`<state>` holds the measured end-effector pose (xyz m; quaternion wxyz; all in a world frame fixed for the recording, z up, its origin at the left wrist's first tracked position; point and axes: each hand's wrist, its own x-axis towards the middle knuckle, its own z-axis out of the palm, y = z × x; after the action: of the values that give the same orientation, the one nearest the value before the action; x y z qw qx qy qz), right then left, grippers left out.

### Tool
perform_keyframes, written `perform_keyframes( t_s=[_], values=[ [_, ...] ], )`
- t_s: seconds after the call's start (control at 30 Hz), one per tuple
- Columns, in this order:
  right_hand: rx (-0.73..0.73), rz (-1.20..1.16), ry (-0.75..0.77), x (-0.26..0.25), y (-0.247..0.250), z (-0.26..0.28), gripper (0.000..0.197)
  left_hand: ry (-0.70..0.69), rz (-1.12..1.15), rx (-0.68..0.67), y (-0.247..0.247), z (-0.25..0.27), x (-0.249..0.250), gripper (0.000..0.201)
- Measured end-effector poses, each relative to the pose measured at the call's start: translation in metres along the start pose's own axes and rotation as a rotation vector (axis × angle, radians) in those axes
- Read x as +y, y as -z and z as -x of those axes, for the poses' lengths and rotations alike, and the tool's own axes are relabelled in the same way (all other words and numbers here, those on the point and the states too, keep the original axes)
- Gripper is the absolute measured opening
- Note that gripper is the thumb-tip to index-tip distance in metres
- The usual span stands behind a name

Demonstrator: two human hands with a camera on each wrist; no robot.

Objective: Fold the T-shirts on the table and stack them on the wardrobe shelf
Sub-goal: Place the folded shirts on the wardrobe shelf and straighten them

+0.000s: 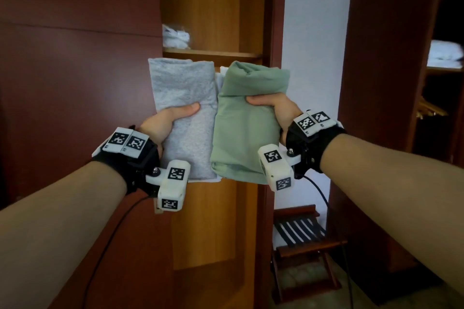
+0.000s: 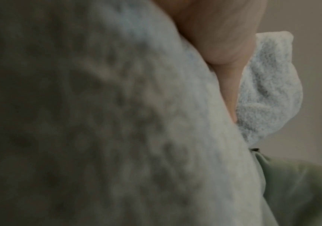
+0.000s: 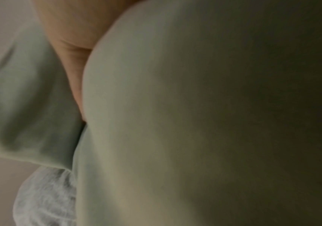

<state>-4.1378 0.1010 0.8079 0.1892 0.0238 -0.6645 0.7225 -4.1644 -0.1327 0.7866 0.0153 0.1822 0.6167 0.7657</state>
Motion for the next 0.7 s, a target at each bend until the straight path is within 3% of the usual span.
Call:
perform_keyframes(
  t_s=[0.1, 0.43, 0.63, 0.7],
  values=[
    [0.009, 0.005, 0.035, 0.008, 0.009, -0.073, 0.082, -0.038, 0.002, -0.015, -0.009, -0.070, -0.009, 0.029],
    [-0.023, 0.037, 0.154, -0.009, 0.025, -0.277, 0.072, -0.179, -0.028, -0.012, -0.026, -0.282, 0.002, 0.055],
    [-0.017, 0.009, 0.197, -0.013, 0.023, -0.374, 0.092, -0.266, -0.069, -0.019, -0.031, -0.373, 0.012, 0.051],
    [-0.027, 0.001, 0.208, -0.019, 0.020, -0.402, 0.090, -0.292, -0.078, -0.017, -0.031, -0.401, 0.019, 0.046]
  ],
)
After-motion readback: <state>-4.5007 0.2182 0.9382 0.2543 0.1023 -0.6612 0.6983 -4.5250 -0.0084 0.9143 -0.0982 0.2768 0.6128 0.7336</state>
